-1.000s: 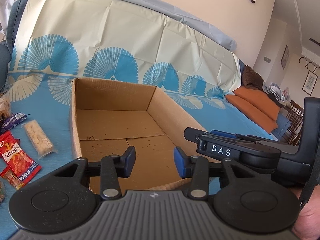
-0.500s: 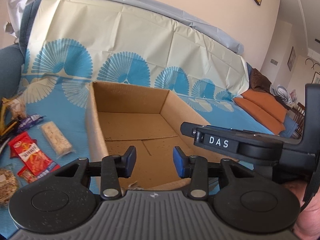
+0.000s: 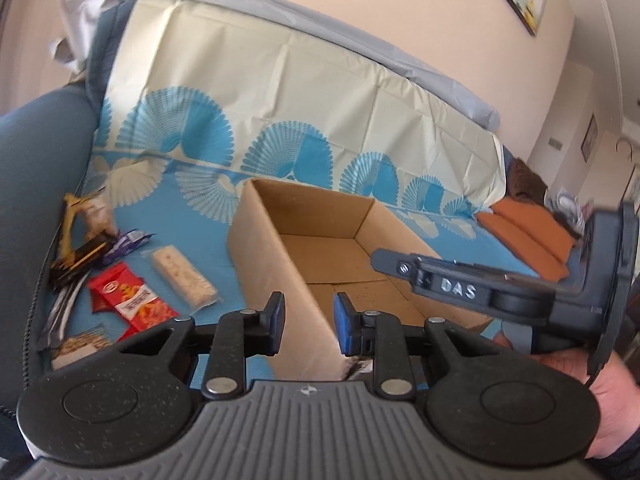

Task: Organize snacks
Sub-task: 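Move both open tools over the snack pile beside the box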

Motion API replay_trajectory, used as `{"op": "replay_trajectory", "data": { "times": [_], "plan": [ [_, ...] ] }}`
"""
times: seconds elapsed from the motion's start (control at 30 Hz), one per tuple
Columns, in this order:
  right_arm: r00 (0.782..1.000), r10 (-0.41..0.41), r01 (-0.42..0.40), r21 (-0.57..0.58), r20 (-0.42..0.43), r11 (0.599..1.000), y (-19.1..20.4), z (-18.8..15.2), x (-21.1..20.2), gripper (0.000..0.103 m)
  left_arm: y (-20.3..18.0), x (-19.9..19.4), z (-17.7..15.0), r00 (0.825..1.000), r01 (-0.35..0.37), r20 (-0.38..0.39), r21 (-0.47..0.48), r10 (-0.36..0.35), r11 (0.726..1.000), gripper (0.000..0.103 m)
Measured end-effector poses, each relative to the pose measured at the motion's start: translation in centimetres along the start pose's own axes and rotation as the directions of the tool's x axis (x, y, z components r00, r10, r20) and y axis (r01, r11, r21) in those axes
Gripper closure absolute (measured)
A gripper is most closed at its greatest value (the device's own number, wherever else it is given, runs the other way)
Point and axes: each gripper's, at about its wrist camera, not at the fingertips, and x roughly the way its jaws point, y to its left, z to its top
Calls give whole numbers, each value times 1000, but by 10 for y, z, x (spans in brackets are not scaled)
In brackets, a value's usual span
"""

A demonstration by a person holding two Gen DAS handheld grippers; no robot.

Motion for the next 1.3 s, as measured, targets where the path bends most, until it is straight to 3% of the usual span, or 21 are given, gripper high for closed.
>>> {"op": "replay_trajectory", "data": {
  "times": [0.13,0.2,0.33,0.6,0.73,0.87,1.0,1.1,1.3],
  "plan": [
    [999,44,-44,-12,1,999,12,1,2,55,28,-9,-9,995,-98,9,29,98,995,74],
    [998,58,-58,-15,-1,998,16,1,5,55,49,-7,-23,993,-118,-7,-41,118,992,74],
    [995,99,-99,-27,-14,995,28,-2,10,61,76,-7,-35,986,-156,35,-169,164,973,73],
    [981,191,-192,-88,-16,977,52,-11,17,66,108,-2,-36,985,-154,27,-337,173,929,71],
    [971,238,-239,-106,-20,965,59,-18,22,66,119,-5,-36,983,-150,32,-404,178,902,64],
    [958,286,-287,-125,-29,950,68,-25,30,66,127,-5,-37,977,-182,17,-470,214,864,62],
    [947,317,-319,-215,-45,923,85,-43,42,66,135,-7,-43,962,-240,-27,-563,273,791,58],
    [943,323,-331,-275,-77,903,97,-55,58,66,142,-7,-48,951,-273,-58,-621,305,735,45],
    [945,304,-328,-310,-125,892,119,-65,102,66,155,4,-48,936,-335,-145,-648,321,684,29]
  ]
}}
